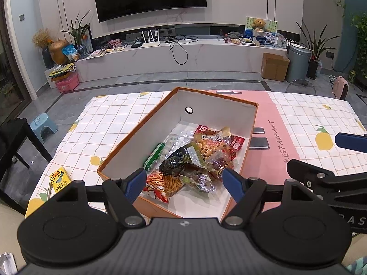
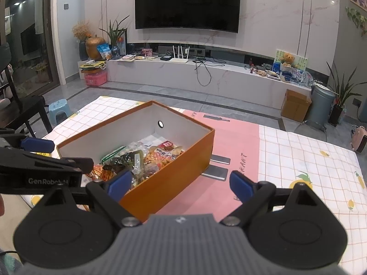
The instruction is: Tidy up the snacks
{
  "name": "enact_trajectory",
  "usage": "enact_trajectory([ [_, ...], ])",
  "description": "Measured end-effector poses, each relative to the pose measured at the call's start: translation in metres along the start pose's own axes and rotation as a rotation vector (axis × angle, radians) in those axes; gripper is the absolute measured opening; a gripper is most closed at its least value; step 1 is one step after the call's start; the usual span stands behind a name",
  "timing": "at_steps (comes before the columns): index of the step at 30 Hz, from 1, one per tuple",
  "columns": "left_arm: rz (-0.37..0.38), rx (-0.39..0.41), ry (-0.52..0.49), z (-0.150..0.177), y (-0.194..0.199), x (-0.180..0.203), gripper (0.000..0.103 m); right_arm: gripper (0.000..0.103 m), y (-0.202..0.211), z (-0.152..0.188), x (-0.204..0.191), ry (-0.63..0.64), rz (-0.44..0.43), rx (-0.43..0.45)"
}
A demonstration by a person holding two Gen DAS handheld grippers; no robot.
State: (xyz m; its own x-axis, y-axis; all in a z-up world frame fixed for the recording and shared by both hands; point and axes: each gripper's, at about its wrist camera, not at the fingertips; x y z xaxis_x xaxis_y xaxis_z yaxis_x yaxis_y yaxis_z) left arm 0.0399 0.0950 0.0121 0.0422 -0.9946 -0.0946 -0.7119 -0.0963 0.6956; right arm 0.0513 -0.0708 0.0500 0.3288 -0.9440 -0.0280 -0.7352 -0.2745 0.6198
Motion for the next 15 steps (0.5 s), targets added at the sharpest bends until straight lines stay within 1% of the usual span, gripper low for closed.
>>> enact_trajectory([
  [15,0.001,-0.002,0.007,-0.0014,0.0005,-0.0017,0.089,0.089,-0.0016,0.0004,-0.0018,0.009,-0.001,-0.003],
])
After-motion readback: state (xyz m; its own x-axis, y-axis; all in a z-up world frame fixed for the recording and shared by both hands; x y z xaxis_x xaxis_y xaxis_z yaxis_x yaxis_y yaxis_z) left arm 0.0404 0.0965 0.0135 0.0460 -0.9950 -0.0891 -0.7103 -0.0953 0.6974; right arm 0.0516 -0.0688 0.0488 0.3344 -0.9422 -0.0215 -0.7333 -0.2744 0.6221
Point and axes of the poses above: each gripper's, at about its wrist camera, not at the fingertips, and y roughly against the way its jaws point, x to its right, z to its underside, and after that the axes turned 2 degrees about -z, right-handed
